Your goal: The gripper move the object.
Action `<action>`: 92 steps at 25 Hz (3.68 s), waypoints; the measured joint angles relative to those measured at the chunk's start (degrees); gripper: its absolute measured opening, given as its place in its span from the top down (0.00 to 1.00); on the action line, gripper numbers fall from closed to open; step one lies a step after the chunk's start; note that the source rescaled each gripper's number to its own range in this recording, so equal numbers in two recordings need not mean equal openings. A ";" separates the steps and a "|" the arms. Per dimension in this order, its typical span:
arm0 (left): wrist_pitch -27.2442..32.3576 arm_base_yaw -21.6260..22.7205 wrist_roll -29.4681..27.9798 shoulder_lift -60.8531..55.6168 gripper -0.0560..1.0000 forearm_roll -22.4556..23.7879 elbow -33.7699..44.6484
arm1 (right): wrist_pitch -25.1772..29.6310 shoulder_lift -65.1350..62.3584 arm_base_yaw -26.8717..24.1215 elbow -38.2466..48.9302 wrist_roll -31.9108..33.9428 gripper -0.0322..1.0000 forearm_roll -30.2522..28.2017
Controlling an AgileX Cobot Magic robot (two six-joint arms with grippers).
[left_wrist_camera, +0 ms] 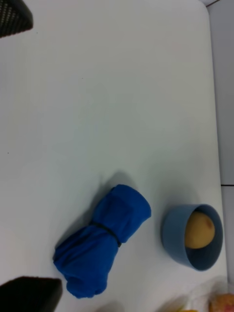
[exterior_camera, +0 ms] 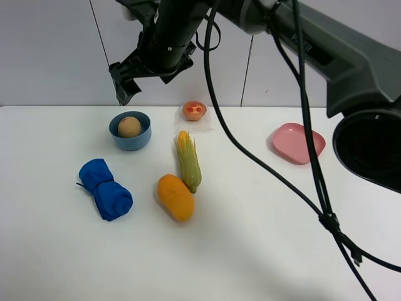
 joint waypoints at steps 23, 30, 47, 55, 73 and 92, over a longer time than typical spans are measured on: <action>0.00 0.00 0.01 0.00 0.00 0.00 0.00 | 1.04 -23.98 -20.14 17.67 5.68 0.00 -18.49; 0.00 0.00 0.07 0.00 0.00 0.00 0.00 | 1.00 -39.02 -30.39 38.83 5.68 0.00 -18.49; 0.00 0.00 0.07 0.00 0.00 0.00 0.00 | 1.06 -76.42 -47.21 70.77 5.68 0.00 -18.57; 0.00 0.00 0.07 0.00 0.00 0.00 0.00 | -4.20 -97.39 -47.21 85.28 8.75 0.00 -15.08; 0.00 0.00 0.01 0.00 0.00 0.00 0.00 | -8.58 -124.46 -47.21 104.46 10.32 0.00 -15.08; 0.00 0.00 0.02 0.00 0.00 0.00 0.00 | -7.67 -124.46 -47.21 105.12 10.32 0.00 -12.50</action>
